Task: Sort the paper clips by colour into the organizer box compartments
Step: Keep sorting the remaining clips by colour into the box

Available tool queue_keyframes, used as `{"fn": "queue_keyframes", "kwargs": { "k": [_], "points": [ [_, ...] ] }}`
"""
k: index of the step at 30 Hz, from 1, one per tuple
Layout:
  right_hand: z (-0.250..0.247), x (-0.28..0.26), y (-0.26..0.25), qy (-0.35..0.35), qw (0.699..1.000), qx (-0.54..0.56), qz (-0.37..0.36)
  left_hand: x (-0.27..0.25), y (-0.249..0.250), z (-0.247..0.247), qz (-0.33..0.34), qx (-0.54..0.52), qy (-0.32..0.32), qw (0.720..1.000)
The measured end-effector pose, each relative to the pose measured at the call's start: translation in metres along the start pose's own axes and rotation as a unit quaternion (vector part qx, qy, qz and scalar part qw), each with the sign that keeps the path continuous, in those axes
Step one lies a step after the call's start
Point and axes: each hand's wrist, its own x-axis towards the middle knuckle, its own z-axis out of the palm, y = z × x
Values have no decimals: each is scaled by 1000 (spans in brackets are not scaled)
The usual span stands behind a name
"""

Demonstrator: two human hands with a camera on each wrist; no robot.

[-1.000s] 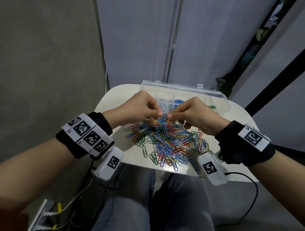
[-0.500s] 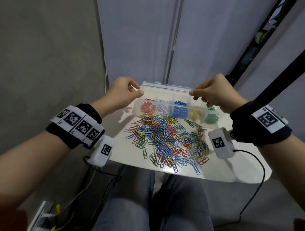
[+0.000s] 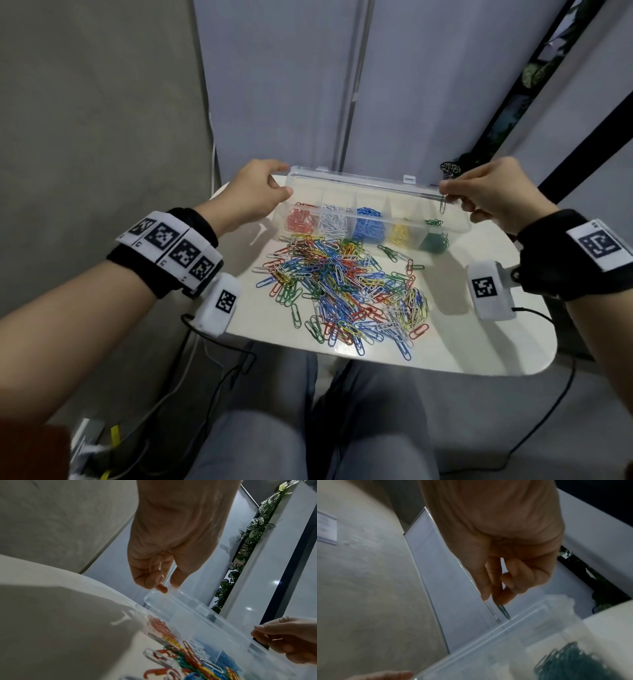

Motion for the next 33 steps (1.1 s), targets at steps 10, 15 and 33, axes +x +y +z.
{"fn": "queue_keyframes", "kwargs": {
  "k": [10, 15, 33],
  "points": [
    [22, -41, -11, -208, 963, -124, -121, 3, -5, 4, -35, -36, -17, 999],
    [44, -49, 2, -282, 905, -284, -147, 2, -7, 5, -45, -52, -20, 997],
    [38, -43, 16, -265, 959, -98, -20, 6, -11, 5, -44, -68, -28, 996]
  ]
}}
